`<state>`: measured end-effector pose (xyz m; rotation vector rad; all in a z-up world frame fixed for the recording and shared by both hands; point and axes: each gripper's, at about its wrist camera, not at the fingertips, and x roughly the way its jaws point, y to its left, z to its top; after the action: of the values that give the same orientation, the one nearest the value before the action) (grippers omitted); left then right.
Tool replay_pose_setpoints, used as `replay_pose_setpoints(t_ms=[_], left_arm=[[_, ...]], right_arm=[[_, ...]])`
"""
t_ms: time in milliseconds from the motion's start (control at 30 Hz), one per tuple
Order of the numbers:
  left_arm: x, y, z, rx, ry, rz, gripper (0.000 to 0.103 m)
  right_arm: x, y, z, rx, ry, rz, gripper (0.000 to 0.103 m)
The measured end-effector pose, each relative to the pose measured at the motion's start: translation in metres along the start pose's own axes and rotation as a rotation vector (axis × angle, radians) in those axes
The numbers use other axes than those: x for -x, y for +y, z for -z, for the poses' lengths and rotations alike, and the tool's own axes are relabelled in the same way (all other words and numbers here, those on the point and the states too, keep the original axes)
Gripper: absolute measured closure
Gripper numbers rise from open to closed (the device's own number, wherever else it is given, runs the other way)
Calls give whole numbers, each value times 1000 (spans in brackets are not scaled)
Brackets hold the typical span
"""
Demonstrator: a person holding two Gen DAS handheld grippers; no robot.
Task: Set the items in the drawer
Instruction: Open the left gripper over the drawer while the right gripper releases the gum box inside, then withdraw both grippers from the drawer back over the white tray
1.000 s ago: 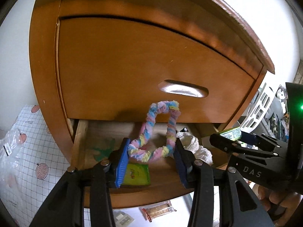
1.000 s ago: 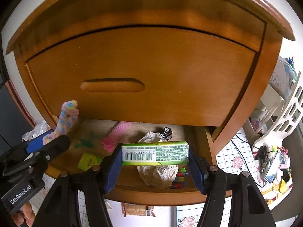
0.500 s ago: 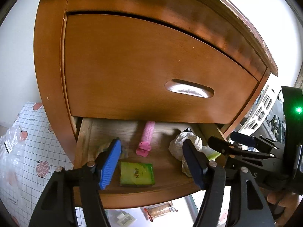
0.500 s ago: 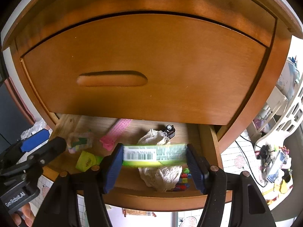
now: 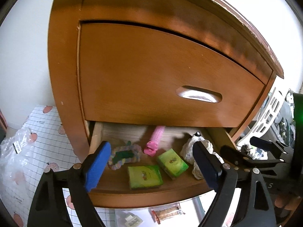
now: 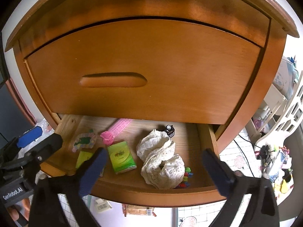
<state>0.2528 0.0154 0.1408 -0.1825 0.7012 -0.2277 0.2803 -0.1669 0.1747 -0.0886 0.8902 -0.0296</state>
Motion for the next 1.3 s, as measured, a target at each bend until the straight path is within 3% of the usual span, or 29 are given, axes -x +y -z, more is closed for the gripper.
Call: replay_pose_setpoints(t_ms=[67,400,600,767,933,1300], left_arm=[[3,1,0,2,-16,-16,0],[30,0,7,0,-68,-32,0],[62,-6,35,-7,-134,2,0],[77,-5,64,-3,-89,57,0],[72,9,99,44,-27,25,0],[-2,41,180,100,228,-39,0]], right_arm=[[1,0,1,1,0,2,0],[17,1,7,-4,-14,5,0],[38,5,32,14,-38,-7,0],[51,12,66,32,-43,-30,0],[50,14,102,13,-22,-60,0],[-16,-3,178,-96,164,-63,0]])
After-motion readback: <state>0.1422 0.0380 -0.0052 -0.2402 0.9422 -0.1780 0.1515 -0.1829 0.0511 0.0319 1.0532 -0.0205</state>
